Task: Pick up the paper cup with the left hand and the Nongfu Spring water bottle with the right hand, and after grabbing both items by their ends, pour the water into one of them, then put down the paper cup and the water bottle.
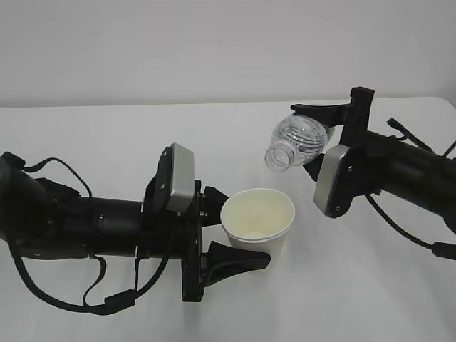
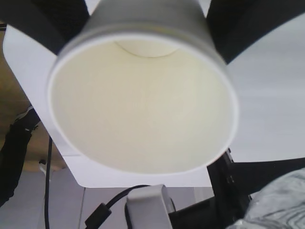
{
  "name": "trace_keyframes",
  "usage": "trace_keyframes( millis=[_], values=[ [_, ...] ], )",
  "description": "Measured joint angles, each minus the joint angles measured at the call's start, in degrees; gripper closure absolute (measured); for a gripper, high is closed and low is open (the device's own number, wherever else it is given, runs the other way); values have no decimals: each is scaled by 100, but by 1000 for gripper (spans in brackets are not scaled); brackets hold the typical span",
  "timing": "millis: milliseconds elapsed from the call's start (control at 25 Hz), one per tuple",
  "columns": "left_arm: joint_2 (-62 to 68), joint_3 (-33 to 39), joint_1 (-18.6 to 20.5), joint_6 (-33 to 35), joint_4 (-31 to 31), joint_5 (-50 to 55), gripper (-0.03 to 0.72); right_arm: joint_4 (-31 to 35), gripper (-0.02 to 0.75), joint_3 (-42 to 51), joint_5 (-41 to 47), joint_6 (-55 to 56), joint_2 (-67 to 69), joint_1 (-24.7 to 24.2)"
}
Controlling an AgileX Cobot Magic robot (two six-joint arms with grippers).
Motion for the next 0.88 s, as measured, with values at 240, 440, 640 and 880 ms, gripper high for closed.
trace_keyframes(
  millis=[240, 440, 640, 880],
  values=[
    [0, 0, 0, 0, 0, 0, 205, 154, 272, 0, 0, -291, 0, 0],
    [0, 0, 0, 0, 0, 0, 205, 176, 272, 0, 0, -510, 0, 0],
    [0, 0, -12, 0, 0, 0, 205, 176, 272, 0, 0, -701, 0, 0],
    [0, 0, -12, 0, 0, 0, 206, 176, 272, 0, 0, -835, 0, 0]
  ],
)
